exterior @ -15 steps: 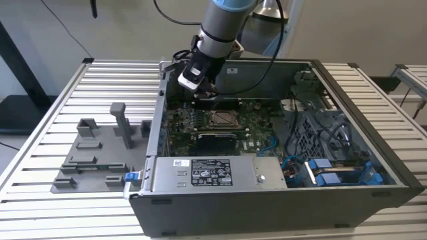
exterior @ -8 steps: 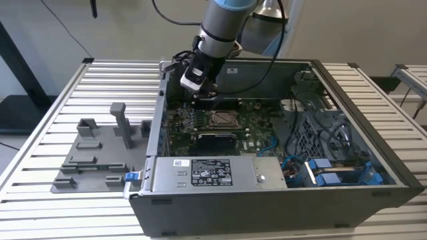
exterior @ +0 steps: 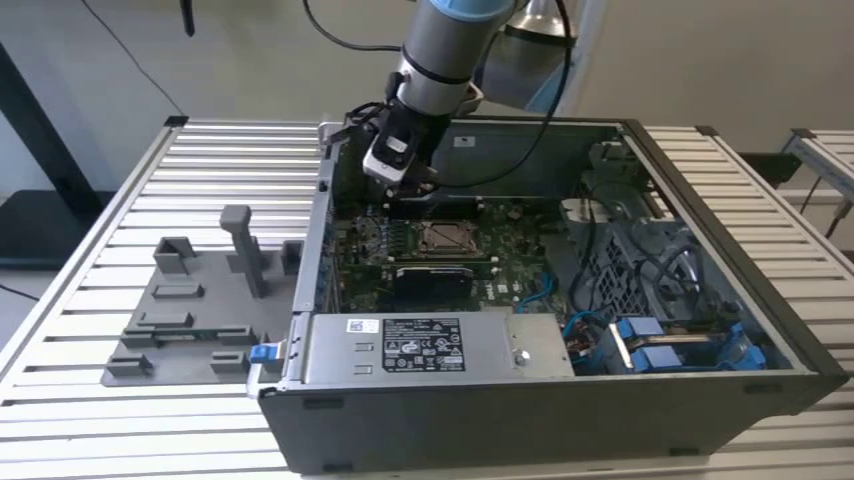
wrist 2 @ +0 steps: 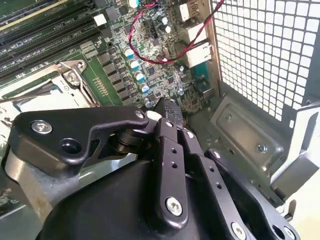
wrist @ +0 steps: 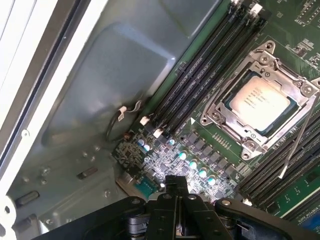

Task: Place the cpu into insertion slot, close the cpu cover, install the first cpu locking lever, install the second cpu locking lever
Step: 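Install the first cpu locking lever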

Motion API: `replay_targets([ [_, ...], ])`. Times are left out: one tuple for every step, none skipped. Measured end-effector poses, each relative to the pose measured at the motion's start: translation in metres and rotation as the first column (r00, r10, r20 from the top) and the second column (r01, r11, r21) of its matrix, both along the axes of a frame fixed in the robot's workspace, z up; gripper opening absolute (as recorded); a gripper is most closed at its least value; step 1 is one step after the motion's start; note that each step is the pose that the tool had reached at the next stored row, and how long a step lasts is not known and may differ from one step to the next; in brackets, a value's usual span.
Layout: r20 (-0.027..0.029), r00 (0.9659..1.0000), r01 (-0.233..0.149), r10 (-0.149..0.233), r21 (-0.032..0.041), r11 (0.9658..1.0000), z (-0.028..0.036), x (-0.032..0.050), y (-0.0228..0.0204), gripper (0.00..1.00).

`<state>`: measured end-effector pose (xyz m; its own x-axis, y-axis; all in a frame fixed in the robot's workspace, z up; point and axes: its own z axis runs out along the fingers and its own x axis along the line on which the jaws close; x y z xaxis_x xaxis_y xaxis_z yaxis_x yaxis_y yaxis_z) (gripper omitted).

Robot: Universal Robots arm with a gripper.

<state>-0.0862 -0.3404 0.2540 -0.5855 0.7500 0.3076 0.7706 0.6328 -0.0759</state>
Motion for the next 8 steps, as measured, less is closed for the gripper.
replay_targets([
  [0.0042, 0.9999, -0.016, 0.016, 0.0002, 0.9999, 0.0, 0.0, 0.0, 0.11],
  [0.0105, 0.9995, -0.031, 0.031, 0.0006, 0.9995, 0.0, 0.0, 0.0, 0.11],
  [0.0181, 0.9988, -0.045, 0.045, 0.0003, 0.999, 0.0, 0.0, -0.0001, 0.11],
  [0.027, 0.9979, -0.058, 0.058, 0.0, 0.9983, 0.0001, -0.0001, -0.0002, 0.11],
  [0.0367, 0.9969, -0.069, 0.069, -0.0005, 0.9976, 0.0001, -0.0001, -0.0002, 0.11],
  [0.05, 0.9955, -0.08, 0.08, -0.0011, 0.9968, 0.0, -0.0001, -0.0002, 0.11],
  [0.0633, 0.994, -0.089, 0.089, -0.0013, 0.996, 0.0, -0.0001, -0.0002, 0.11],
  [0.0766, 0.9923, -0.098, 0.098, -0.0014, 0.9952, 0.0, -0.0001, -0.0002, 0.11],
])
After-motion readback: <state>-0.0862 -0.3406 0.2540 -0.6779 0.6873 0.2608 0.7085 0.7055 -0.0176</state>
